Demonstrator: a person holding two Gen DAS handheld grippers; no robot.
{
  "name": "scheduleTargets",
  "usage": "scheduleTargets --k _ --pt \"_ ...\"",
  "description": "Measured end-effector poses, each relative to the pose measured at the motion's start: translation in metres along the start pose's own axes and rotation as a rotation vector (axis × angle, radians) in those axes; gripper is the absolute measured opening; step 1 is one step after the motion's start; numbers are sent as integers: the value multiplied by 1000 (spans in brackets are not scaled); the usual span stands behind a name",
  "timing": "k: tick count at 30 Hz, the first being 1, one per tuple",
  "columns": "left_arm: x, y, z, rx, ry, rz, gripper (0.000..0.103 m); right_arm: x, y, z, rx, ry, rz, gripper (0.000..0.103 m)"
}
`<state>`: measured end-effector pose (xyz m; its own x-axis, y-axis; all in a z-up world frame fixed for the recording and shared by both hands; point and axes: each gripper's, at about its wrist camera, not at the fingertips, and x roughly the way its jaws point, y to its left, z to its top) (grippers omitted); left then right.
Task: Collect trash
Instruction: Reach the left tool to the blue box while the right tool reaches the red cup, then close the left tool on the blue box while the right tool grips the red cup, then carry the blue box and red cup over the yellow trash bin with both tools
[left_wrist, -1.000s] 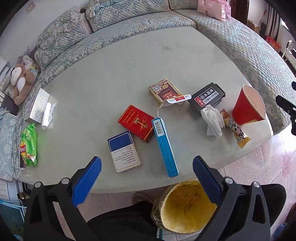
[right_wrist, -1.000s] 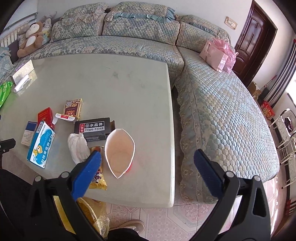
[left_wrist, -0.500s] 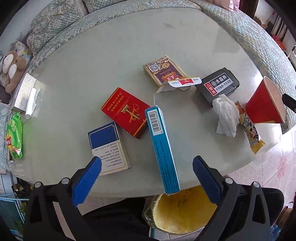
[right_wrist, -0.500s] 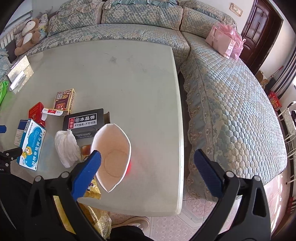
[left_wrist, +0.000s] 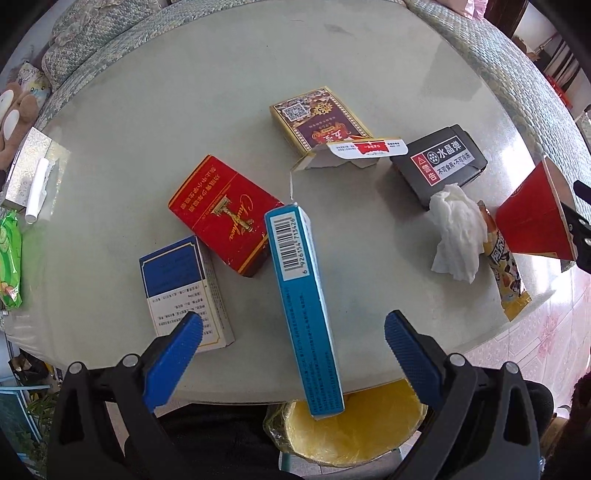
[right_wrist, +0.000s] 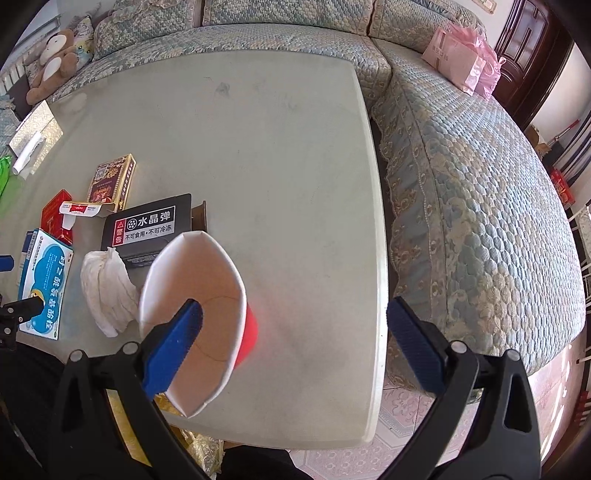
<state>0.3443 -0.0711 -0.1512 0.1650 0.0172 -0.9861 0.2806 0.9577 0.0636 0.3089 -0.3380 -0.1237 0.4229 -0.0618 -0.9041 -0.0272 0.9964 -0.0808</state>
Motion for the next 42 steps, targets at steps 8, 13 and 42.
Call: scheduleTargets --k 8,13,42 --pt "12 3 7 -26 37 -42 76 9 4 4 0 31 52 61" --pt "18 1 10 -15 59 -47 48 8 2 6 10 43 75 36" --pt "-59 15 -6 1 -118 -102 21 -74 53 4 -94 -110 49 5"
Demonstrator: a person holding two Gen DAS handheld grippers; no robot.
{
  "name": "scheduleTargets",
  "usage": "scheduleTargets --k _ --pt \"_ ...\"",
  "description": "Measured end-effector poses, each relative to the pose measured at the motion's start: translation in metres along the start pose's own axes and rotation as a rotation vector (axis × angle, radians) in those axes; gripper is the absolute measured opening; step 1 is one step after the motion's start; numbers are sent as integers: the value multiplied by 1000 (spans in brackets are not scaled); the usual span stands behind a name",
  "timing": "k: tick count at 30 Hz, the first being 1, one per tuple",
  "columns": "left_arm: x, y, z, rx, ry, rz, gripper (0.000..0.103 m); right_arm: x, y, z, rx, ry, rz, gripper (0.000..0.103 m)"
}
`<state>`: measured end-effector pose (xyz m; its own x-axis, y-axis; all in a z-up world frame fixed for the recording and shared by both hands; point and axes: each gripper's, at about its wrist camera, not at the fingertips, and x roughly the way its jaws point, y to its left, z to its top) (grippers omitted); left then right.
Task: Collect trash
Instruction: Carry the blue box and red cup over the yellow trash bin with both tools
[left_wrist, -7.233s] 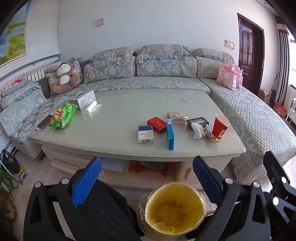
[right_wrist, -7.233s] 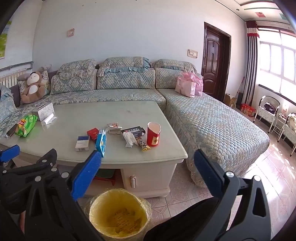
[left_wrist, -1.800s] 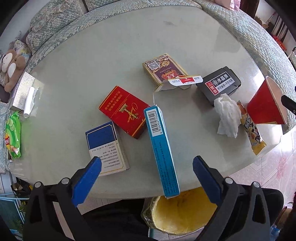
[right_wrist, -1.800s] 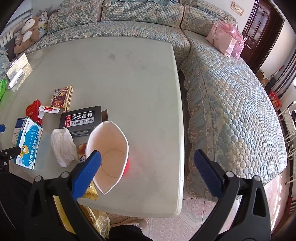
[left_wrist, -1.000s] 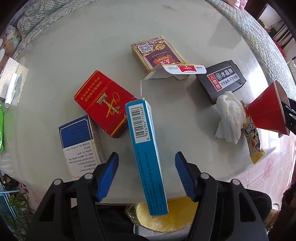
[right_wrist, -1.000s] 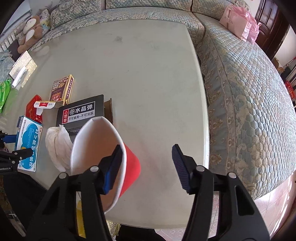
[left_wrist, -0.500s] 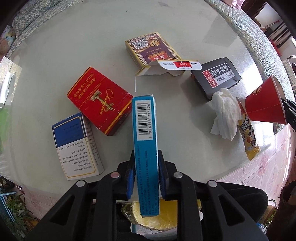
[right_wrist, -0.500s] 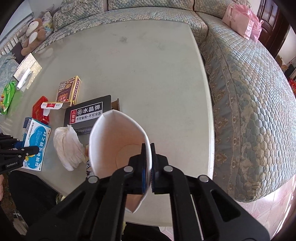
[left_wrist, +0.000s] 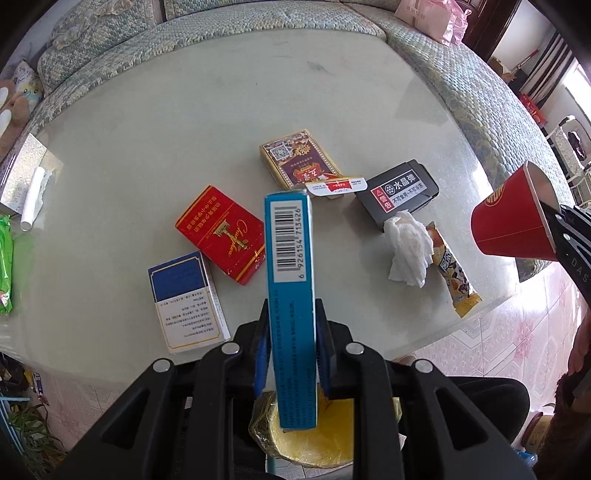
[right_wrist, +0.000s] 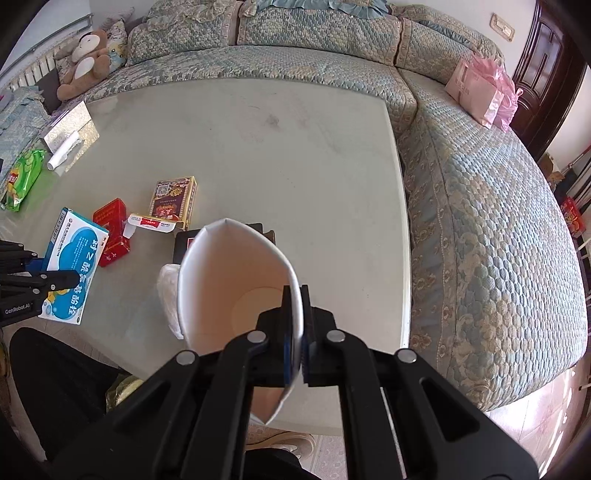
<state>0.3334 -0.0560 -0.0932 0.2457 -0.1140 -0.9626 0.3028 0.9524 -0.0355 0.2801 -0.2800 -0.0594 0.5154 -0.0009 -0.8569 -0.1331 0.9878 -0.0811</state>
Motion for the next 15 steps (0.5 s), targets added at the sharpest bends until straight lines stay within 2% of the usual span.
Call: scheduleTargets --k 6,15 --pt "-63 -5 -20 21 -124 38 21 -58 40 2 -81 -88 0 5" --pt "-127 -5 -80 35 -207 26 21 -130 91 -25 -150 -174 24 5"
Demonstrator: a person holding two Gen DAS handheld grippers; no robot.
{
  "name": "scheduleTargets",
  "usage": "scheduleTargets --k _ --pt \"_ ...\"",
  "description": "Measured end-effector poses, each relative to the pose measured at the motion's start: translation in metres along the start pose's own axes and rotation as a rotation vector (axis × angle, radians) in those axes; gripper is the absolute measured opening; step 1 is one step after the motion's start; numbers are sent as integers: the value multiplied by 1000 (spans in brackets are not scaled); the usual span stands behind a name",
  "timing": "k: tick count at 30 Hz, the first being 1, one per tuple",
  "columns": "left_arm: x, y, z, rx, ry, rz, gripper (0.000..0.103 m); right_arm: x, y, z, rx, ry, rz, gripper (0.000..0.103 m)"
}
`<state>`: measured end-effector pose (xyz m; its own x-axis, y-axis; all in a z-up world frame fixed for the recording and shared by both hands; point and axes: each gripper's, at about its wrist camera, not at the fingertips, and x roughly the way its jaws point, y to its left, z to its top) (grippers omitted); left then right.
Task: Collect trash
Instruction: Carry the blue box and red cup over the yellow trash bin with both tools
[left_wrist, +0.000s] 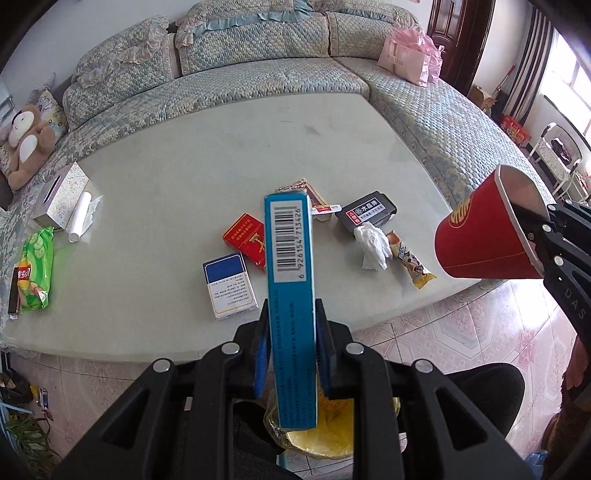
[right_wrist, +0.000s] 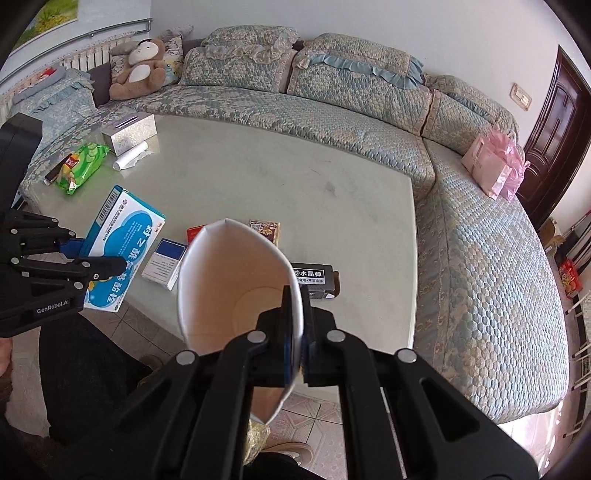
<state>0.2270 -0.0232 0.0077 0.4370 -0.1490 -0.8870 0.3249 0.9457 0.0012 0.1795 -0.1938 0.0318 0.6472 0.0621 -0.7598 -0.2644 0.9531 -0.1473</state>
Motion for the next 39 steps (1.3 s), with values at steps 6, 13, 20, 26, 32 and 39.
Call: scheduleTargets --k 6,13,20,26,32,39 --pt "-26 -9 -34 19 -23 2 21 -26 31 -18 -33 -7 21 5" --pt "-49 -18 -65 37 -64 16 21 -50 55 -38 -63 -24 12 5" --pt "-53 -31 -88 57 -77 21 21 -62 68 -58 -78 -25 5 5" --pt "-47 -40 -104 71 -66 12 21 -63 75 -71 -74 -12 1 5" --pt "-32 -47 -116 81 -35 0 21 -57 79 -88 -70 9 4 5" --pt "-8 -51 -130 85 12 -27 21 -44 79 -106 -61 38 0 5"
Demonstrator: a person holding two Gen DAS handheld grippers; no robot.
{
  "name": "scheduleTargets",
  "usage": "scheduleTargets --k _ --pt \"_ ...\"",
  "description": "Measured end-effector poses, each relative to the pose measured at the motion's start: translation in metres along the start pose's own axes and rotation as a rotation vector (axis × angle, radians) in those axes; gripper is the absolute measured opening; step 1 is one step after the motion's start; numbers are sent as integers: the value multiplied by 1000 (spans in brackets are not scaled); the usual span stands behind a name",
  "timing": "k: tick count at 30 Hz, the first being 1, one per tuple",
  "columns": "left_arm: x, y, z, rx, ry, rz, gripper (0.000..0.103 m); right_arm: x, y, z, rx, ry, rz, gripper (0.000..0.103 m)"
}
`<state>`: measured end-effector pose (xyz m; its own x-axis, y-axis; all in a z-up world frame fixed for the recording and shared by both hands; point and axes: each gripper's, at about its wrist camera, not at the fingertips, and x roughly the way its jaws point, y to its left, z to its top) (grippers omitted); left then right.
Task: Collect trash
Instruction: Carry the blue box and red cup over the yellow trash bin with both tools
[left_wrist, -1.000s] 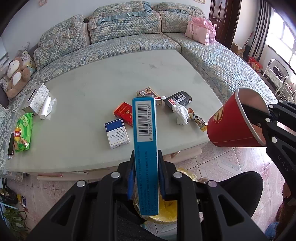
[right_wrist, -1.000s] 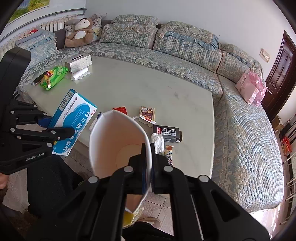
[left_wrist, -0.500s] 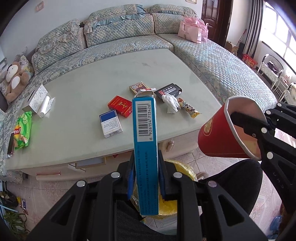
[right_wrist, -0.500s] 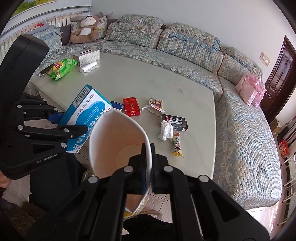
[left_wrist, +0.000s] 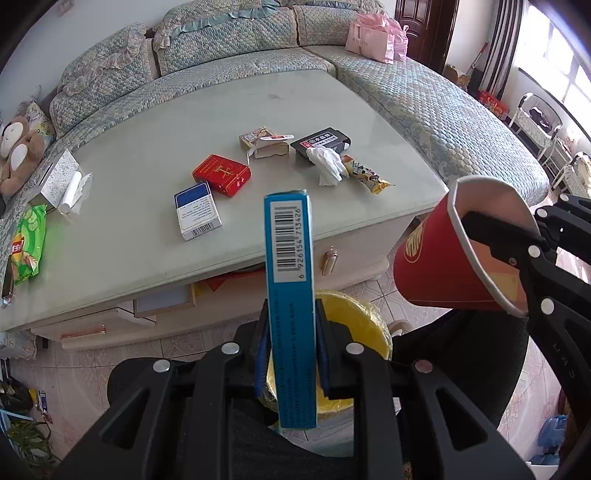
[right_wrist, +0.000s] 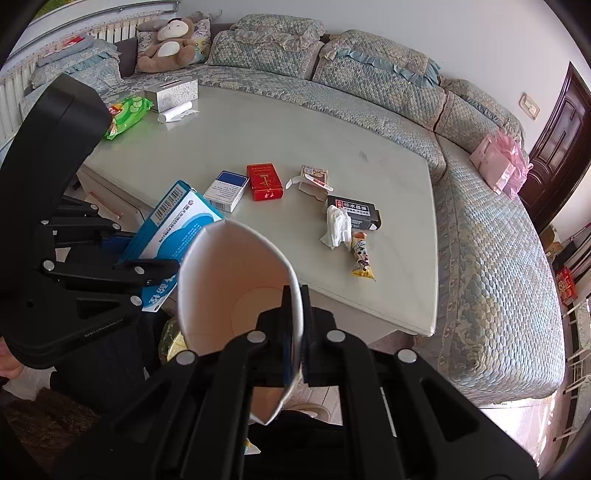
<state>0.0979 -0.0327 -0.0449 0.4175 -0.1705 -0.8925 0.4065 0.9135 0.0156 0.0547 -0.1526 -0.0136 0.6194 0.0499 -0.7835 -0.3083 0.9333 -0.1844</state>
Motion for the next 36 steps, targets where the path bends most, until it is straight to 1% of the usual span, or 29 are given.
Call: scheduleTargets --k 2,5,11,16,23,29,36 --pt "9 1 -4 -3 20 -17 21 5 1 -5 3 11 -2 5" --pt "21 0 -10 0 35 -17 21 15 2 -13 10 33 7 5" --pt "44 0 -23 -14 69 -44 21 33 9 -27 10 64 12 5" --pt "68 0 -37 -31 113 -79 21 49 14 -42 15 93 27 5" --pt "109 0 -54 -46 191 -97 21 79 20 -66 29 155 46 5" --pt "142 -1 -66 -57 252 -120 21 103 22 -78 39 196 52 5" --pt "175 -2 -76 -61 283 -137 21 139 24 -92 52 254 71 5"
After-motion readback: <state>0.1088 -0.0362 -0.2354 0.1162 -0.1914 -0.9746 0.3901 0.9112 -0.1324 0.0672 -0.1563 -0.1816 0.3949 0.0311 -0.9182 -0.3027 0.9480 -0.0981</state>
